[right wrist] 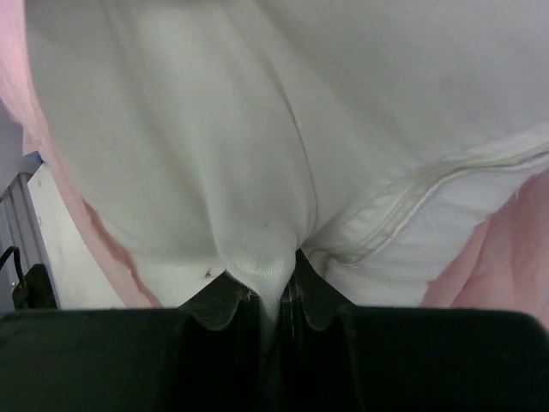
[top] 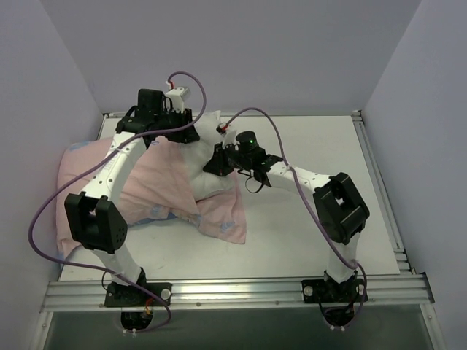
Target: Remove the pillowcase from the pillow
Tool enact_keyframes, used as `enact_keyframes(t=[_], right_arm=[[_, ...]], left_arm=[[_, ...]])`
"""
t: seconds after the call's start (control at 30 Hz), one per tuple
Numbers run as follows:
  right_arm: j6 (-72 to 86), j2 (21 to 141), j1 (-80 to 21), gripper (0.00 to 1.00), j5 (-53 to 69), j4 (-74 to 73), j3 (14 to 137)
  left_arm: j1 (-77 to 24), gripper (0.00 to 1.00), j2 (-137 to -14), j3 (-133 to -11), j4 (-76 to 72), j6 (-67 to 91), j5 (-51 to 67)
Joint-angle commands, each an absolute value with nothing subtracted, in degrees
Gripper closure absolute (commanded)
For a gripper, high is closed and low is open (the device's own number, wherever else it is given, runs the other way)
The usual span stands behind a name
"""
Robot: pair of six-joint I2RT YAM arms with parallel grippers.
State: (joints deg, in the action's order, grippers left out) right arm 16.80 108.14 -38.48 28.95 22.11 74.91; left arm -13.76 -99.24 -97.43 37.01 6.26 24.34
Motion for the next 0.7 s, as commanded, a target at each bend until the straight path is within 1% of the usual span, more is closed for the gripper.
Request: enact_keyframes(t=[0.0, 0.07, 0.17, 0.3, 0.4, 0.43, 0.47, 0.57, 0.6, 0.63, 0.67], right_arm=[[23.1, 106.5, -35.6, 1.0, 34.6, 27.4, 71.8], [26.8, 105.6, -34.8, 1.0, 35.6, 30.0, 70.0], [29.0, 105.2, -34.6, 1.0, 36.8, 32.3, 69.4], [33.8, 103.5, -34.3, 1.0, 36.9, 37.4, 67.6], [35.8, 101.6, -33.6, 1.0, 36.0, 37.9, 67.1], [35.3, 101.2, -33.3, 1.0, 35.7, 37.4, 67.3], [34.7, 100.6, -33.2, 1.0, 35.1, 36.0, 67.3], [33.0, 99.4, -33.0, 1.0, 34.1, 34.3, 67.5], [32.9, 99.1, -32.9, 1.0, 34.2, 34.2, 67.3], [32.9, 98.8, -32.6, 1.0, 34.4, 34.3, 67.2], [32.8, 98.6, -31.9, 1.0, 34.4, 34.0, 66.9]], left_arm=[[-13.4, 0.38, -94.5, -100.9, 33.9, 0.8, 27.5], [-13.3, 0.06, -93.8, -102.0, 41.0, -3.1, 27.2], [-12.3, 0.06, -92.1, -103.7, 50.7, -10.0, 26.8], [-8.4, 0.06, -87.0, -100.7, 60.5, -17.5, 24.0], [-5.5, 0.06, -82.3, -94.6, 68.5, -23.1, 13.5], [-4.8, 0.06, -79.1, -89.4, 69.6, -24.1, 6.3], [-3.7, 0.06, -77.3, -86.7, 70.7, -24.8, 3.6], [5.0, 0.06, -69.3, -77.4, 70.8, -28.9, -0.1], [7.5, 0.06, -67.6, -75.6, 70.3, -30.5, -1.4], [12.5, 0.06, -64.8, -73.8, 69.4, -31.4, -1.8], [14.6, 0.06, -63.7, -71.9, 67.4, -32.2, -2.1]])
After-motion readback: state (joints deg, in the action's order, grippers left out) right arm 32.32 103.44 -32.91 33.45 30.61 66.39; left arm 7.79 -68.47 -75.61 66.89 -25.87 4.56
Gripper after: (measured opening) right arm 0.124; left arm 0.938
